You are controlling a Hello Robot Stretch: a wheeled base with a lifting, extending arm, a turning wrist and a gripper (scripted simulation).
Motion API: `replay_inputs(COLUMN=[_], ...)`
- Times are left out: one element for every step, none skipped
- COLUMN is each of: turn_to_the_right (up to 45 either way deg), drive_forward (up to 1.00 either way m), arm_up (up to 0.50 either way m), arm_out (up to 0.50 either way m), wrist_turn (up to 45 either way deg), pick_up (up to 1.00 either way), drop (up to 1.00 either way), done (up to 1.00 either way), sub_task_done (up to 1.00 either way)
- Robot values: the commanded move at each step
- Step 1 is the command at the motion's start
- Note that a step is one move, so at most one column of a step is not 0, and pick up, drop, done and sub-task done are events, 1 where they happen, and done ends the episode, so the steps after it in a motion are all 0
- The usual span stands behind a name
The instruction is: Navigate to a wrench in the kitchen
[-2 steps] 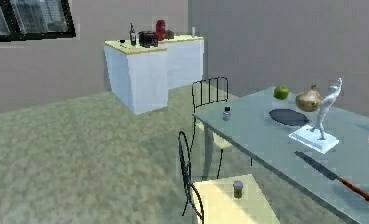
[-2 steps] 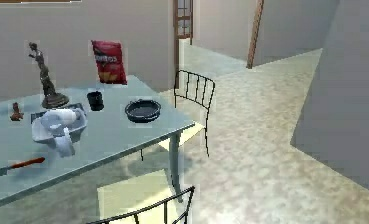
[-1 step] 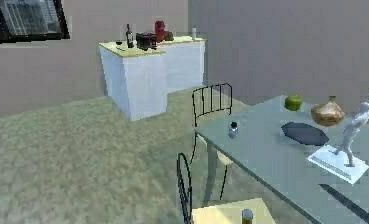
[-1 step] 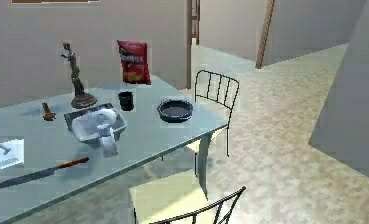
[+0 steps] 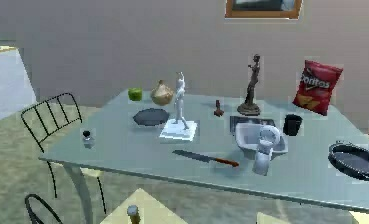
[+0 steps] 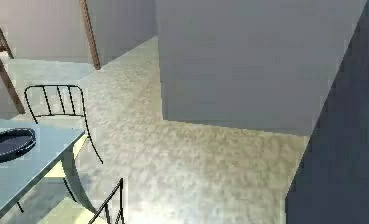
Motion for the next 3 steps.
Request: replay_inputs(turn_to_the_right=[45.0, 45.0, 9.0], drive_forward=[0.00, 0.00, 0.00], arm_up=[0.00, 0.00, 0.00], arm_out=[0.00, 0.00, 0.00], wrist_turn=[0.0, 0.0, 0.0], pick_up=[0.00, 0.00, 0.00], drop=[0.00, 0.00, 0.00], done=[0.00, 0.00, 0.00], sub_task_done=[0.00, 0.00, 0.00])
